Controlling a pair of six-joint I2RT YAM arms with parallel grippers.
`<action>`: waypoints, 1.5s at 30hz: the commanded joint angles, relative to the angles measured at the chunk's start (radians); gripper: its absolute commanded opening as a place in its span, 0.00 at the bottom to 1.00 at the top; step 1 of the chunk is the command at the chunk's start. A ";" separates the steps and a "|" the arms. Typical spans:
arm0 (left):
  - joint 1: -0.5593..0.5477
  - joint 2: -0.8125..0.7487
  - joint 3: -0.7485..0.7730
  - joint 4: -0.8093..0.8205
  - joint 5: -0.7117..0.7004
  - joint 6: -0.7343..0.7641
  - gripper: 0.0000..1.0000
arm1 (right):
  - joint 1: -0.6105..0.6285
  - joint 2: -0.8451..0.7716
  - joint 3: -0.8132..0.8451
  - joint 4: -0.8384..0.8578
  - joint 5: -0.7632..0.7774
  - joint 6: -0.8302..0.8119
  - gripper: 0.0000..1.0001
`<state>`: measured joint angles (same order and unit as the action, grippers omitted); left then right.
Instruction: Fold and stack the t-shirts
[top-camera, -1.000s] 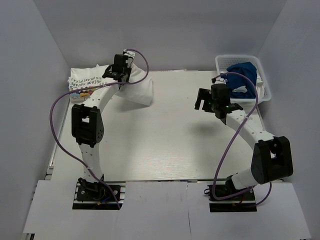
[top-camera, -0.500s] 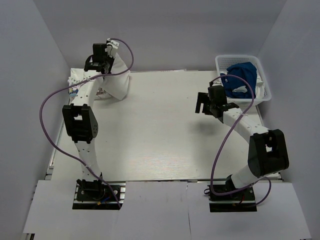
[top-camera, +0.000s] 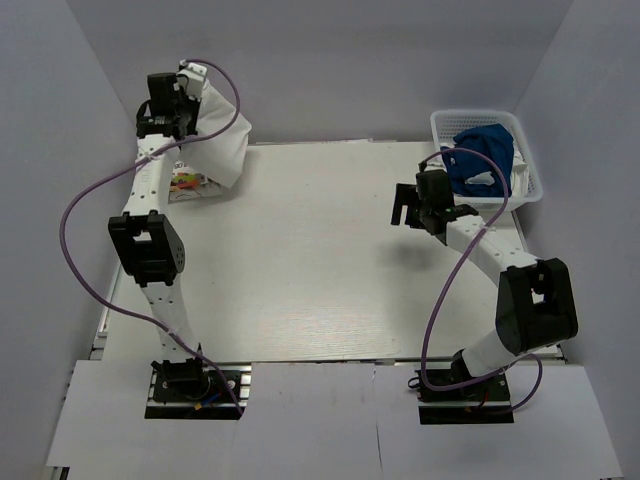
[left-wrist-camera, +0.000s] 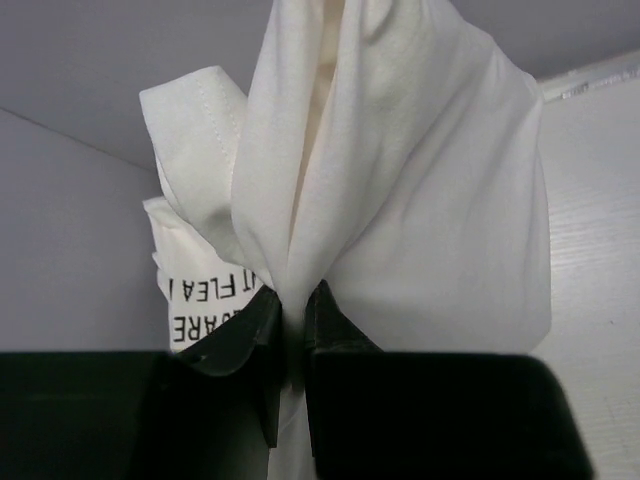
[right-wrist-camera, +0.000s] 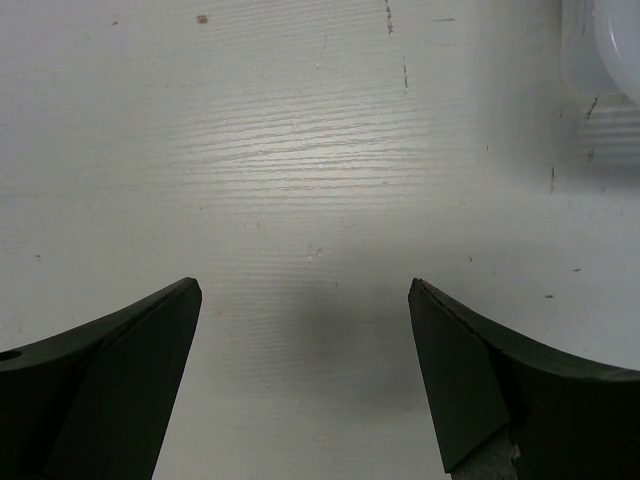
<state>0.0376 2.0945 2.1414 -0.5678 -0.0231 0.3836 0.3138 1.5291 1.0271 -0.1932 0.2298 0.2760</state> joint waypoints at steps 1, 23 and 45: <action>0.047 -0.093 0.081 0.059 0.071 -0.032 0.00 | -0.004 0.011 0.054 -0.008 0.005 -0.017 0.90; 0.258 0.266 0.199 0.152 0.272 -0.078 0.00 | 0.001 0.098 0.166 -0.109 0.051 -0.004 0.90; 0.281 0.225 0.109 0.341 0.158 -0.494 1.00 | 0.011 0.171 0.241 -0.124 -0.090 0.029 0.90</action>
<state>0.3214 2.4123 2.2650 -0.2935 0.1223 0.0109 0.3206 1.7348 1.2476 -0.3485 0.1829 0.3012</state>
